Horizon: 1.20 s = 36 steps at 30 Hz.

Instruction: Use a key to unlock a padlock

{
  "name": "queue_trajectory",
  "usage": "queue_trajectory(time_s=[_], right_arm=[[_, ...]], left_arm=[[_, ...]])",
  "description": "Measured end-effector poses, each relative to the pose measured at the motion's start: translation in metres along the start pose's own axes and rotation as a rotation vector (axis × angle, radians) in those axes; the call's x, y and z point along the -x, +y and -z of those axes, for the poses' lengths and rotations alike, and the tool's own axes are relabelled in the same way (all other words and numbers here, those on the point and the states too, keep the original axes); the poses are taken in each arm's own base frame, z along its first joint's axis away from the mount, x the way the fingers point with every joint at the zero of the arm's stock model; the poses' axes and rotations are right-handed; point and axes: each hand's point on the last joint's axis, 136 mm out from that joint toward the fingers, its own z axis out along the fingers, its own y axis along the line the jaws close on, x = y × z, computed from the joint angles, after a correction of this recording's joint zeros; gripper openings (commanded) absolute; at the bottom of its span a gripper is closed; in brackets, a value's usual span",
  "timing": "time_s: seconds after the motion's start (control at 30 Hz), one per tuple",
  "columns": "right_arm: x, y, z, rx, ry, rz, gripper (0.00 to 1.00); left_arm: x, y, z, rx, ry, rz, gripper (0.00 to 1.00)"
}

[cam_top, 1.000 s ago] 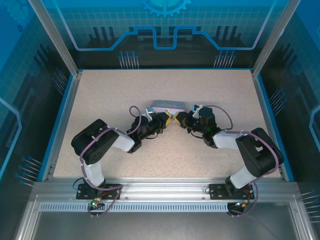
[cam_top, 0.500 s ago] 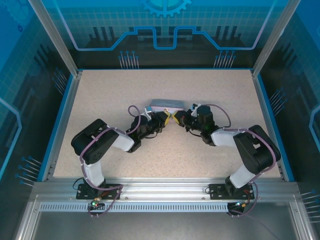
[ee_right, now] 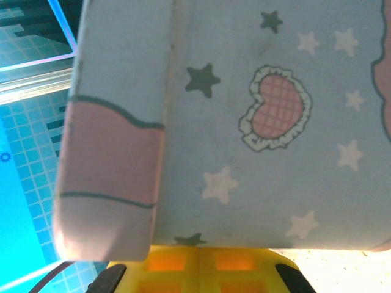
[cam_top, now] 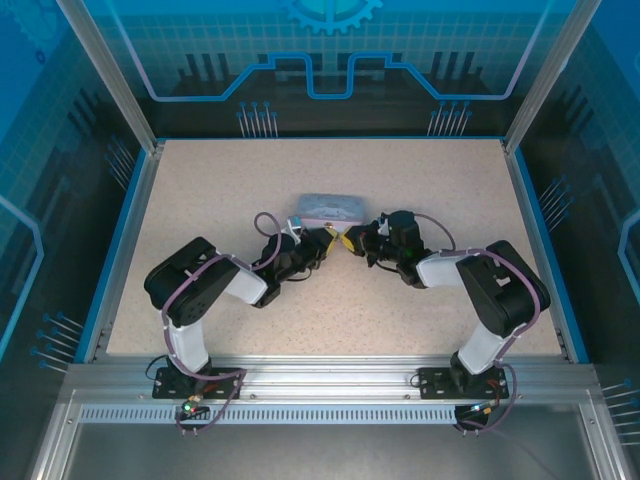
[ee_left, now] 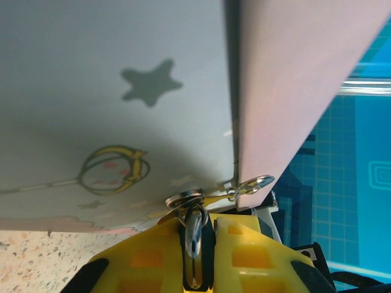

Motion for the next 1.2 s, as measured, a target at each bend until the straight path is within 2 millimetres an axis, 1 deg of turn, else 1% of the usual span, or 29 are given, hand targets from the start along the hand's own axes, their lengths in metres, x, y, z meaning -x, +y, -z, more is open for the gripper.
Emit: queue_trajectory(time_s=[0.1,0.37,0.93,1.0,1.2], right_arm=[[-0.001,-0.004,0.0,-0.018,0.002,-0.008,0.0],[-0.001,-0.01,0.0,-0.038,0.002,-0.019,0.0],[-0.004,-0.015,-0.001,-0.063,0.011,-0.017,0.0],[-0.004,-0.015,-0.001,-0.063,0.011,-0.017,0.05],[-0.008,-0.018,-0.001,-0.077,0.029,-0.001,0.4]], left_arm=[[-0.002,0.005,0.0,0.006,0.009,-0.002,0.0],[-0.004,0.008,0.0,0.005,0.021,-0.017,0.0],[-0.006,0.013,0.002,0.014,0.029,-0.05,0.0],[-0.005,0.013,0.002,0.007,0.028,-0.047,0.0],[-0.008,0.019,0.003,0.002,0.032,-0.02,0.0]])
